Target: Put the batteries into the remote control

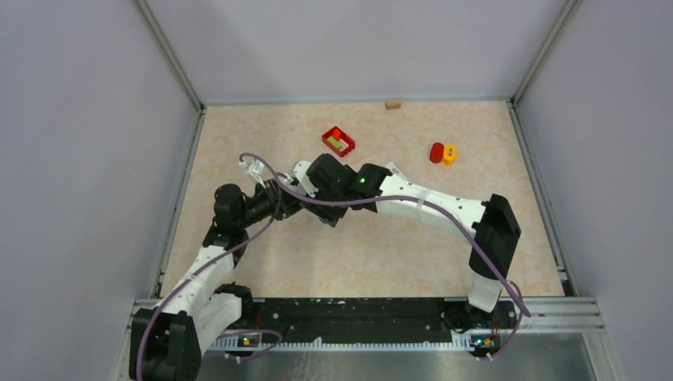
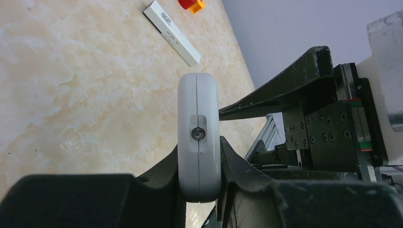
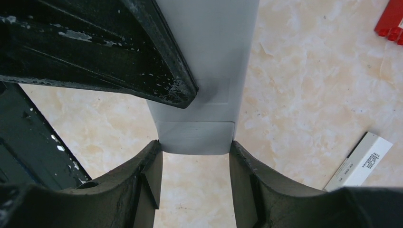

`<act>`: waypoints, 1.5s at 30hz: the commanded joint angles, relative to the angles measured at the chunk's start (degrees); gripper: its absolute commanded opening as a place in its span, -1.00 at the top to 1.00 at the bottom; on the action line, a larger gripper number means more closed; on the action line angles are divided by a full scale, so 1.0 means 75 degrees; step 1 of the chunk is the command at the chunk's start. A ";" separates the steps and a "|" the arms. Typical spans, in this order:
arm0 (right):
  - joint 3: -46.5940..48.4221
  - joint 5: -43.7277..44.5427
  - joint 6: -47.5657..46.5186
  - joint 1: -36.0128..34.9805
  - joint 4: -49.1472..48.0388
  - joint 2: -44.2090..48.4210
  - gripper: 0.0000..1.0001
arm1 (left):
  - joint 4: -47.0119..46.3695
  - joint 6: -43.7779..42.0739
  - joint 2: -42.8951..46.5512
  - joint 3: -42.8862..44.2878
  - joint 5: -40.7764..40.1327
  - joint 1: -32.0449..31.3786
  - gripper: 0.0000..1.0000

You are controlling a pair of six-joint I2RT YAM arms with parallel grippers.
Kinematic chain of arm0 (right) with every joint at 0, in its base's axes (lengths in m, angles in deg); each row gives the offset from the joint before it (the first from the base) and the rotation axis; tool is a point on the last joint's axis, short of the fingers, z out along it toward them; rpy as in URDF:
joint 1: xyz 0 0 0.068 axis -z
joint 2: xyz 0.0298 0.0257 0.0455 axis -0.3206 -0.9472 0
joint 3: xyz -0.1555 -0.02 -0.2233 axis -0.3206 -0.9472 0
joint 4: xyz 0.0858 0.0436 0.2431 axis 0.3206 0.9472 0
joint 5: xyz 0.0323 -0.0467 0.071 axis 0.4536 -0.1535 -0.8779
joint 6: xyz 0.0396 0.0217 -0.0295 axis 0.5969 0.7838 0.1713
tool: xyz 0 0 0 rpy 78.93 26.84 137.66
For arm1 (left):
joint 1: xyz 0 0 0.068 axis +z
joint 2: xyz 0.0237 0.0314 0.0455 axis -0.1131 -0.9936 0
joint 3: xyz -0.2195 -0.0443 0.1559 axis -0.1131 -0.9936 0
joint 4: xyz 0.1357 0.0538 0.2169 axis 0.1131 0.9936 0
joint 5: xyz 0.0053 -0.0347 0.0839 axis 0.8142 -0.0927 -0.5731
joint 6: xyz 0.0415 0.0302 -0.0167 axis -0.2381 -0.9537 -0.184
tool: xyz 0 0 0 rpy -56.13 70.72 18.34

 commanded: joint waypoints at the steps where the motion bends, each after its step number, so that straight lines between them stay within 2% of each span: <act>1: 0.0419 -0.0003 -0.0038 0.0081 -0.0851 -0.0316 0.08 | -0.0685 0.1040 -0.0131 0.0385 0.1843 -0.0199 1.00; 15: 0.0662 0.0579 0.0289 0.0099 -0.0265 -0.0694 0.03 | -0.0586 0.2070 -0.1045 0.0759 0.2508 -0.0192 1.00; 28: 0.0914 0.0842 0.0589 0.0095 -0.0019 -0.0874 -0.06 | -0.0302 0.1968 -0.1519 0.0663 0.2083 -0.0149 1.00; 45: 0.0718 0.0897 0.0628 0.0094 -0.0056 -0.0780 -0.13 | -0.0442 0.2418 -0.1874 0.0560 0.1963 0.0256 1.00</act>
